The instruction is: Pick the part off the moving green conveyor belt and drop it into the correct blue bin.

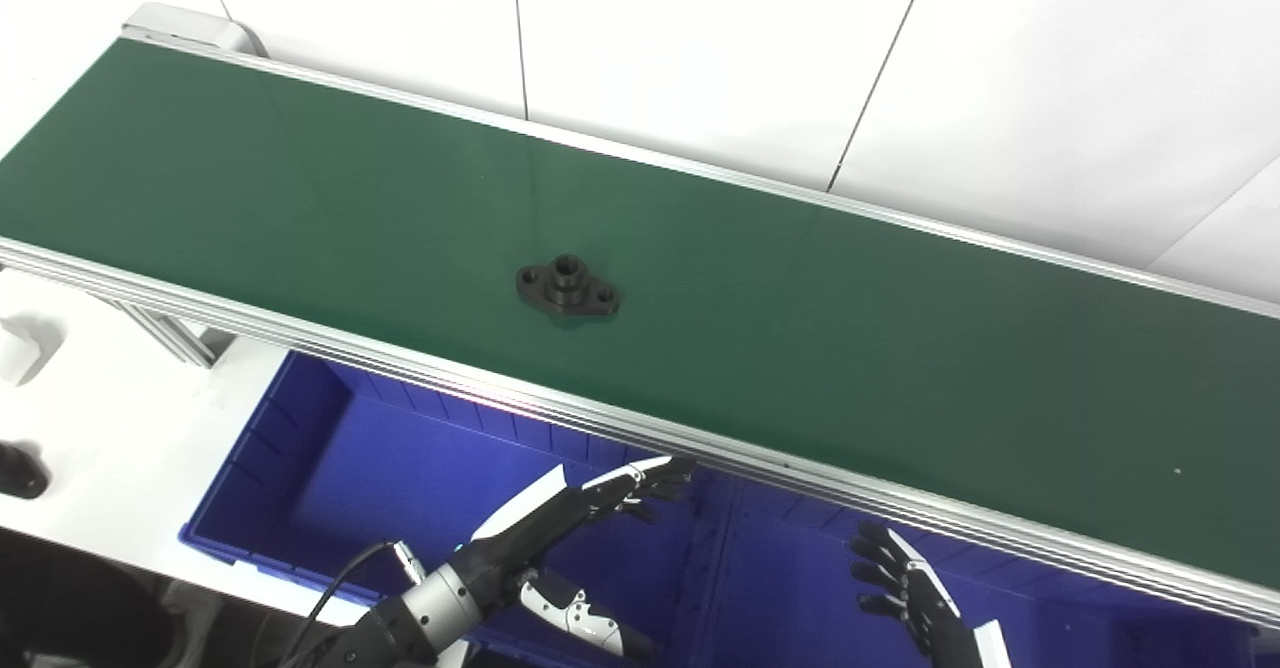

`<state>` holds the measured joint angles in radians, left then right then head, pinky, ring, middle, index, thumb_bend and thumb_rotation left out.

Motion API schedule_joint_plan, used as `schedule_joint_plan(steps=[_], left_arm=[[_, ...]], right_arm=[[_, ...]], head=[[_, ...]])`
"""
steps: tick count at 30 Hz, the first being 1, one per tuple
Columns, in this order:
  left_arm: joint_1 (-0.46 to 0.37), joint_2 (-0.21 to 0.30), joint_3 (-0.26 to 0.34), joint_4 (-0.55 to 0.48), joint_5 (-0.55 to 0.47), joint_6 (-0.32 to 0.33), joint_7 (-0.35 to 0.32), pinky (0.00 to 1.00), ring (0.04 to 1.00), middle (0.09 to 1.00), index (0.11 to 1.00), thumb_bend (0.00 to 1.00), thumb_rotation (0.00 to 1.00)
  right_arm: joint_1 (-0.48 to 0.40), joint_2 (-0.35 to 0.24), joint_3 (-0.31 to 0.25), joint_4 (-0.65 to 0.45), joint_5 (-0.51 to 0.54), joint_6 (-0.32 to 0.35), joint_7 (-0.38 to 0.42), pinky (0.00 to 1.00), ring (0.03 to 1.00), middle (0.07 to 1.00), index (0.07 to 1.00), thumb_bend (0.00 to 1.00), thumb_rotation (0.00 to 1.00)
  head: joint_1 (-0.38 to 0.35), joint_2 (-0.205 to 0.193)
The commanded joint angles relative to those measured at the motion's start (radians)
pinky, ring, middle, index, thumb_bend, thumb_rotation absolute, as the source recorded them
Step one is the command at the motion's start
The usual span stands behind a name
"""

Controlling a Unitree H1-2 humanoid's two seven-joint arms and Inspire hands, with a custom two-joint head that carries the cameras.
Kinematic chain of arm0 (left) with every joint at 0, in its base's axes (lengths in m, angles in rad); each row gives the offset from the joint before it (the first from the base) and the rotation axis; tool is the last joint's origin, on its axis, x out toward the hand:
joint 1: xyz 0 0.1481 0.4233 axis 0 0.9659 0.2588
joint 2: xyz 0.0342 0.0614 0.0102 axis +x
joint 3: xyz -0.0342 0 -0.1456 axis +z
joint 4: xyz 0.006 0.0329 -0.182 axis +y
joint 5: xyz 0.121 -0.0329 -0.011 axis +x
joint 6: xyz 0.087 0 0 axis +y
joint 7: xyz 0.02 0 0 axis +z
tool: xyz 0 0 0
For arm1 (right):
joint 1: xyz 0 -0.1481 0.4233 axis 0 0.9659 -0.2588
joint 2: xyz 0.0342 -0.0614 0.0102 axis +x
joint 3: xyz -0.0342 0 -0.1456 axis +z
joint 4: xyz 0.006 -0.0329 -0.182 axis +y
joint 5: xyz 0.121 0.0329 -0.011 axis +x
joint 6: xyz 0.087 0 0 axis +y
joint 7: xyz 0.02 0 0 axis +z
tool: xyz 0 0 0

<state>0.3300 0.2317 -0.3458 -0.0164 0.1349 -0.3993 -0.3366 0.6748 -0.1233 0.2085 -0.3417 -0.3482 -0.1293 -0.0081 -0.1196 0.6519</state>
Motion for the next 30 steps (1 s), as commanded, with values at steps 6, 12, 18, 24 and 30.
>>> schedule_joint_plan(steps=[6,12,18,24,30], left_arm=[[-0.008,0.013,0.005,-0.031,-0.019,-0.026,0.002,0.8,0.889,0.928,0.933,0.81,0.29],[-0.011,0.023,0.01,-0.054,-0.032,-0.006,-0.004,0.78,0.875,0.927,0.941,0.8,0.29],[-0.018,0.042,0.018,-0.066,-0.077,0.006,-0.024,0.75,0.863,0.937,0.962,0.75,0.29],[-0.026,0.057,0.033,-0.076,-0.088,0.009,-0.035,0.84,0.908,0.954,0.965,0.73,0.31],[-0.032,0.071,0.044,-0.082,-0.103,0.016,-0.046,0.85,0.913,0.952,0.956,0.73,0.28]], right_arm=[[0.004,0.017,0.0,-0.024,-0.001,-0.061,-0.025,0.68,0.778,0.819,0.844,0.93,0.19],[0.01,0.046,-0.001,-0.053,0.065,-0.106,-0.039,0.75,0.82,0.839,0.857,0.89,0.15],[0.025,0.104,0.001,-0.084,0.066,-0.166,-0.079,0.86,0.868,0.874,0.885,0.84,0.2],[0.02,0.133,0.003,-0.144,0.052,-0.144,-0.075,0.84,0.869,0.874,0.886,0.82,0.25],[-0.038,0.157,-0.019,-0.213,0.0,-0.078,-0.066,0.85,0.862,0.858,0.874,0.83,0.3]], head=[[-0.036,0.019],[-0.094,0.074],[-0.194,0.114],[-0.25,0.143],[-0.272,0.147]])
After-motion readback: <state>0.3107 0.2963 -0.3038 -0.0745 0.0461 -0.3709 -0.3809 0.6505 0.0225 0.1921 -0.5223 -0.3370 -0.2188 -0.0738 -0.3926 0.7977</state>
